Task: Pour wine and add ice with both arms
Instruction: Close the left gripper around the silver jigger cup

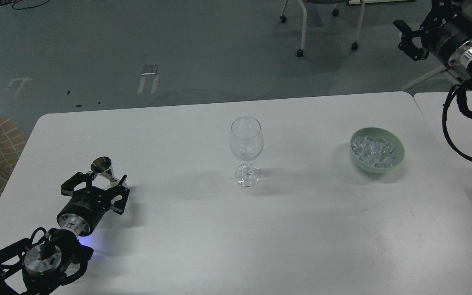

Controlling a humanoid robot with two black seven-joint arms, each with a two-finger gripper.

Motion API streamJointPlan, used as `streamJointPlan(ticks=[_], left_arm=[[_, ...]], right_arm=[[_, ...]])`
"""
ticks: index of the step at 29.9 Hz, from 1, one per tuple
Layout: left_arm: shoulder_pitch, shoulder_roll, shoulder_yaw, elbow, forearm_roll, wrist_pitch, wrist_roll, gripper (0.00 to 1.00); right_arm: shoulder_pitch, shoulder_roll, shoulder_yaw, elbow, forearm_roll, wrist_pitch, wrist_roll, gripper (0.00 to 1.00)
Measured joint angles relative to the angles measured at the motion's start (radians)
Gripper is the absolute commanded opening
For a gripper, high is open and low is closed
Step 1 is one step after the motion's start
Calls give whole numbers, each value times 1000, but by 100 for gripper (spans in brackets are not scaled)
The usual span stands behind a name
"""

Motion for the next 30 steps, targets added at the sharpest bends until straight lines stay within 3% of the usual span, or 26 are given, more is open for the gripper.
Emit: streamJointPlan(ticks=[9,14,30], left_arm=[[-23,-10,1,25,0,1,29,63],[-25,-16,1,31,0,-1,39,52],[-27,-39,0,46,1,-9,43,36]], right_arm=[[0,2,0,0,0,0,0,100],[0,2,0,0,0,0,0,100],[0,4,0,3,0,-1,0,100]])
